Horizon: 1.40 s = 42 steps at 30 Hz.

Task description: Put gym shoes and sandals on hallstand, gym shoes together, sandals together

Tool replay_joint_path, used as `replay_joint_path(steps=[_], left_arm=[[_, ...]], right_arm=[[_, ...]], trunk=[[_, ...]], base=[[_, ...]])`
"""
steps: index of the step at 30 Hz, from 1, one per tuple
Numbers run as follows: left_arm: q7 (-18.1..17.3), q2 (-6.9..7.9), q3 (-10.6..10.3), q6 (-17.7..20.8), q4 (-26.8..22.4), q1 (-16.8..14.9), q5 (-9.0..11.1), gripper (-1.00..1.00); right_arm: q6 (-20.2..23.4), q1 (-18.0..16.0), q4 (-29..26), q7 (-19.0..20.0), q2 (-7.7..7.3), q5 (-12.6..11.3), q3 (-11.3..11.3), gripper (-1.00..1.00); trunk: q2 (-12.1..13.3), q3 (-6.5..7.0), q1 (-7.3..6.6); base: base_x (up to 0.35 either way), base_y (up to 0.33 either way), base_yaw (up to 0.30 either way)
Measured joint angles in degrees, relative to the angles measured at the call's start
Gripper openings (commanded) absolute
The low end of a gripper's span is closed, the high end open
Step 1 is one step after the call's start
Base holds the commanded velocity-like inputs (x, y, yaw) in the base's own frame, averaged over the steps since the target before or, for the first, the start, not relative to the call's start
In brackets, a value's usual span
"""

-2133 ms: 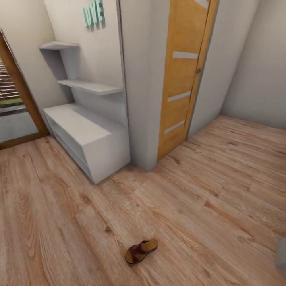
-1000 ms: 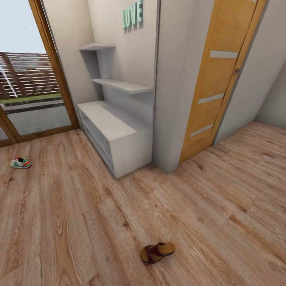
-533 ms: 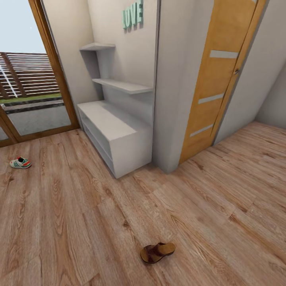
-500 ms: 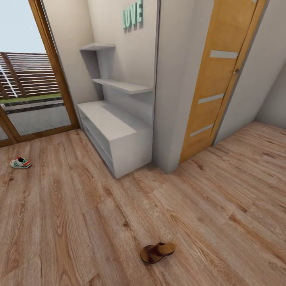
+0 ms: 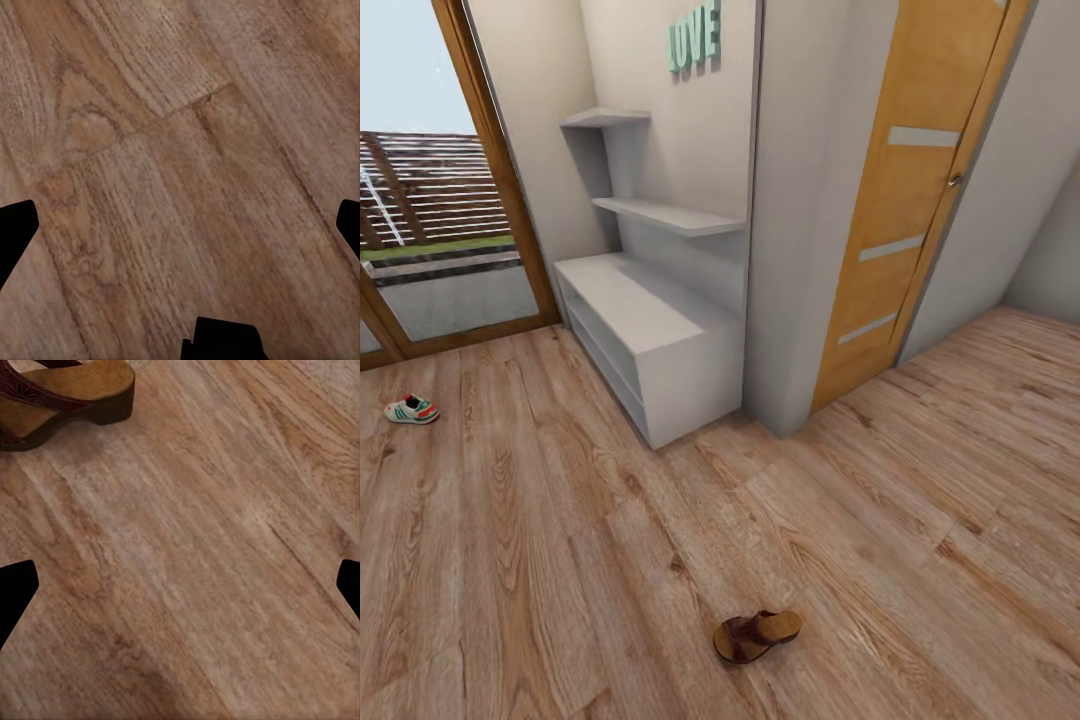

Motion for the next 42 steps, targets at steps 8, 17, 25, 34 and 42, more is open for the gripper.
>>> replay_joint_path(steps=[8, 17, 25, 34, 42], left_arm=[[0.00, 0.00, 0.00, 0.01, -0.03, 0.01, 0.01, 1.00], [0.00, 0.01, 0.00, 0.01, -0.04, 0.02, 0.00, 1.00], [0.00, 0.01, 0.00, 0.01, -0.04, 0.02, 0.00, 1.00], [0.00, 0.01, 0.00, 0.01, -0.04, 0.02, 0.00, 1.00], [0.00, 0.01, -0.02, 0.01, -0.03, 0.01, 0.02, 1.00]], right_arm=[[-0.01, -0.01, 0.01, -0.02, 0.00, 0.00, -0.09, 1.00], [-0.01, -0.01, 0.02, -0.10, 0.00, 0.00, -0.11, 1.00], [-0.01, -0.01, 0.02, -0.11, 0.00, 0.00, -0.11, 1.00], [-0.01, -0.01, 0.02, -0.11, 0.00, 0.00, -0.11, 1.00], [0.00, -0.01, 0.01, -0.12, 0.00, 0.00, -0.11, 1.00]], trunk=[[0.00, 0.00, 0.00], [0.00, 0.00, 0.00], [0.00, 0.00, -0.01], [0.00, 0.00, -0.01], [0.00, 0.00, -0.01]], base=[[0.000, 0.000, 0.157], [0.002, 0.000, 0.257], [0.061, 0.000, 0.276], [0.093, -0.005, 0.278], [0.108, -0.073, 0.279]])
